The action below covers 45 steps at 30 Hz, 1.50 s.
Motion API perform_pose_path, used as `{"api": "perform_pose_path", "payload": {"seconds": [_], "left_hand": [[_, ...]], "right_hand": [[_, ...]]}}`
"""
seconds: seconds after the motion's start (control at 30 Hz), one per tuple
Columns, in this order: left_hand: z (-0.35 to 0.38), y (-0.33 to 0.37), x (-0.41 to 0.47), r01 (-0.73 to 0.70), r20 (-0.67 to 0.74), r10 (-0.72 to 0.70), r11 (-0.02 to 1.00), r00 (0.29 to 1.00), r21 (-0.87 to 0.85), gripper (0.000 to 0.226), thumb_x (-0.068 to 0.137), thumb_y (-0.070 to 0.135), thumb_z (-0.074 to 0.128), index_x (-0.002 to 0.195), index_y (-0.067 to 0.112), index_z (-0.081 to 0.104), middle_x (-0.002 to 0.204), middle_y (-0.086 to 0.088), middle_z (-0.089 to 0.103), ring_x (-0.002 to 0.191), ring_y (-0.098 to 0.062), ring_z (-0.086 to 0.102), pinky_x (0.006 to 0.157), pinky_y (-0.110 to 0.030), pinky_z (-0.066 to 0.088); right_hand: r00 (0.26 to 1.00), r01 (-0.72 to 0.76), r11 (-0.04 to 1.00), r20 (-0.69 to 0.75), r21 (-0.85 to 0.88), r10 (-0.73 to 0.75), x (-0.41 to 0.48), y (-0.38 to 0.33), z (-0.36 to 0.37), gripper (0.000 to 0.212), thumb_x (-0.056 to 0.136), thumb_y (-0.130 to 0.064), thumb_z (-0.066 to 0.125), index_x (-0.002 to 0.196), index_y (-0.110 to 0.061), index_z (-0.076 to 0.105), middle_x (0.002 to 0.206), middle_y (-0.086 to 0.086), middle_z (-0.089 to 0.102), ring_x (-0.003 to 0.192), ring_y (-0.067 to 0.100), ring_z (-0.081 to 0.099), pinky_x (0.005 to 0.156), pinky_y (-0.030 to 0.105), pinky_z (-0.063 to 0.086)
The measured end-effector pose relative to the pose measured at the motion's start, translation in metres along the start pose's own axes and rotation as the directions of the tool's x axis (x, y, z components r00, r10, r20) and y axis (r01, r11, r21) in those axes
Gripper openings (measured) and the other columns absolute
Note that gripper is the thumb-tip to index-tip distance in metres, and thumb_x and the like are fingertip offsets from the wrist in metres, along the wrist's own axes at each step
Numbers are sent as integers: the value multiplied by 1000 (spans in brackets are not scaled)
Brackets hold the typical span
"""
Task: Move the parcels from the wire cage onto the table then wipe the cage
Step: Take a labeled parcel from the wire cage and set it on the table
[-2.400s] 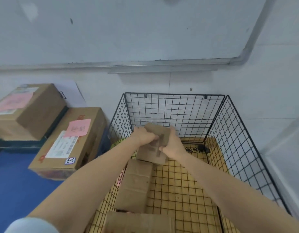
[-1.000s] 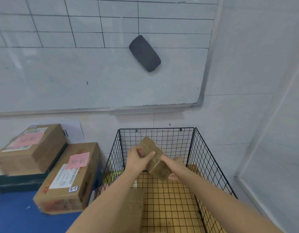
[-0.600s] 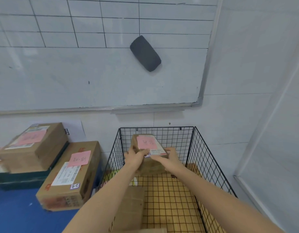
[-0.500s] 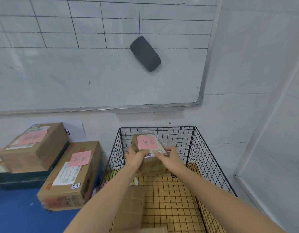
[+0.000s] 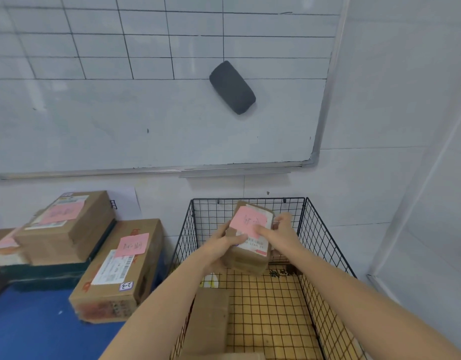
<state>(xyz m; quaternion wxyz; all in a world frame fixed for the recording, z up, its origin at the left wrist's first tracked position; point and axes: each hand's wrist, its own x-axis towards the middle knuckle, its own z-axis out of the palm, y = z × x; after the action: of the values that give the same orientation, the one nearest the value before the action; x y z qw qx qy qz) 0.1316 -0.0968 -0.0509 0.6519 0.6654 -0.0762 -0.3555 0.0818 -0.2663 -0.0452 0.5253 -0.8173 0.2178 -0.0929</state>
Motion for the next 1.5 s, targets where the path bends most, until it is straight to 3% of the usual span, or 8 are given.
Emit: {"api": "perform_pose_path", "payload": {"seconds": [0.1,0.3,0.47,0.57,0.8,1.07,1.3,1.5], "left_hand": [[-8,1,1,24,38,-26,998,999,58,72,81,14,72,136,43,36,120,-4,64,107,-30,62,81,-57,53],[-23,4,6,-45,-218,50,999,975,30,98,59,-4,84,138,22,31,114,-11,60,92,-28,67,72,-41,58],[-27,3,15,-116,-397,117,993,910,28,89,55,23,90,128,1,44,111,-12,67,97,-25,67,89,-44,54],[-26,5,14,-135,-459,163,986,873,93,72,68,34,83,127,11,49,113,-7,64,100,-24,63,91,-44,52],[-24,5,-2,-135,-241,127,991,962,-17,79,71,6,79,137,23,41,113,-7,64,91,-28,68,69,-46,59],[-26,26,-6,-195,-290,242,964,926,181,82,62,20,88,131,23,44,113,-4,59,91,-24,68,68,-43,60],[-9,21,1,-249,-421,387,905,820,346,61,81,13,73,130,13,36,116,-2,56,102,-16,59,67,-22,53],[-7,22,-7,-179,-217,263,923,940,341,81,80,14,73,139,37,22,105,0,58,97,-25,65,67,-39,60]], "right_hand": [[997,74,996,20,-43,-73,3,-2,-1,85,77,-26,78,142,-23,24,117,1,56,85,14,66,50,24,55],[998,55,976,12,-211,-54,4,-1,-10,41,83,-28,72,106,-13,42,95,-4,57,79,8,58,53,14,43],[996,26,978,94,-206,-7,-6,0,-5,77,84,-43,68,145,-17,30,137,11,51,72,17,71,56,25,57],[990,-9,987,138,-163,32,-14,3,0,69,86,-50,63,140,-19,34,126,13,60,59,18,71,57,30,60],[996,88,975,9,-203,-88,-13,-6,-10,25,91,-32,62,91,-11,48,98,0,59,88,15,58,63,21,51],[980,-49,980,201,195,9,-14,-2,-16,101,78,-28,77,149,-35,6,120,14,59,95,26,67,77,42,59],[969,-139,945,238,295,69,-19,-1,11,86,83,-27,73,150,-29,19,132,10,54,99,26,66,78,47,59],[988,-128,905,133,405,80,-16,-11,14,85,87,-22,67,150,-32,11,144,15,44,110,34,60,84,47,57]]}}
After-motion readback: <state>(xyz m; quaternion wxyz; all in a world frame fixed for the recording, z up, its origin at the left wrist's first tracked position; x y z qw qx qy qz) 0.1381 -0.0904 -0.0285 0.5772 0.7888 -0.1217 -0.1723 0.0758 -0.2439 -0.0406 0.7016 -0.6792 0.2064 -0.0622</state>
